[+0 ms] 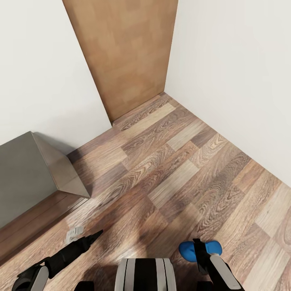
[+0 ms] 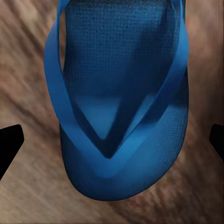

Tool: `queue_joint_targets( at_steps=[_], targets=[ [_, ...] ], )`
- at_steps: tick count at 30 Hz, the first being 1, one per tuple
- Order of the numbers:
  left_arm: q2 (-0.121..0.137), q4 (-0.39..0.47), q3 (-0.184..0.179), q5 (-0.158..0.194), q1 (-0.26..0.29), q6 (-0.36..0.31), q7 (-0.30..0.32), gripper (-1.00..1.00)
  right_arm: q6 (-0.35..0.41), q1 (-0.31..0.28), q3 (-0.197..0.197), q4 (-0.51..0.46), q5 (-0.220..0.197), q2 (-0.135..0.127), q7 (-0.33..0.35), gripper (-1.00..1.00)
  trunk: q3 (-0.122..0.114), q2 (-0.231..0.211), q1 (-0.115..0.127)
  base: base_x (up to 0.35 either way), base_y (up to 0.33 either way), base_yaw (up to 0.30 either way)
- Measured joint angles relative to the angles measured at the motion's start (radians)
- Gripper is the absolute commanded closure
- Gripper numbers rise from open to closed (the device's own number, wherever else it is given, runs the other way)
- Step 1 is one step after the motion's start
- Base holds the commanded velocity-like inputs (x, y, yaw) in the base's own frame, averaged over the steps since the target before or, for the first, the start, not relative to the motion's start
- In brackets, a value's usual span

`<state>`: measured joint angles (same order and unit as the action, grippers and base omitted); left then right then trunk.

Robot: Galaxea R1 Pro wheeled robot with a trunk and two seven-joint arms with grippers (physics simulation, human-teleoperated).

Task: In the bedroom, move the book from the bed onto either nightstand, and place the two sandals side by side next to the bed.

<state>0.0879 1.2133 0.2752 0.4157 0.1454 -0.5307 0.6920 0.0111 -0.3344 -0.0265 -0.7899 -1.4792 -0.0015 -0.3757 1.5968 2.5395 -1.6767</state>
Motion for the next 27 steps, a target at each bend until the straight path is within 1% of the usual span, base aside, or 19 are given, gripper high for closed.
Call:
queue_joint_targets(
  at_steps=[9,12,27],
  targets=[
    [0.001,0.0,0.0,0.0,0.0,0.0,0.0,-1.0,0.0,0.0,0.0,0.0,0.0,0.0,0.0,-1.0,0.0,0.0,0.0,0.0,0.0,0.0],
    [0.0,0.0,0.0,0.0,0.0,0.0,0.0,-1.0,0.0,0.0,0.0,0.0,0.0,0.0,0.0,-1.0,0.011,0.001,-0.001,0.0,0.0,0.0],
    [0.001,0.0,0.0,0.0,0.0,0.0,0.002,-1.0,0.0,0.0,0.0,0.0,0.0,0.0,0.0,-1.0,0.012,0.001,-0.001,0.003,0.001,0.0]
  ],
)
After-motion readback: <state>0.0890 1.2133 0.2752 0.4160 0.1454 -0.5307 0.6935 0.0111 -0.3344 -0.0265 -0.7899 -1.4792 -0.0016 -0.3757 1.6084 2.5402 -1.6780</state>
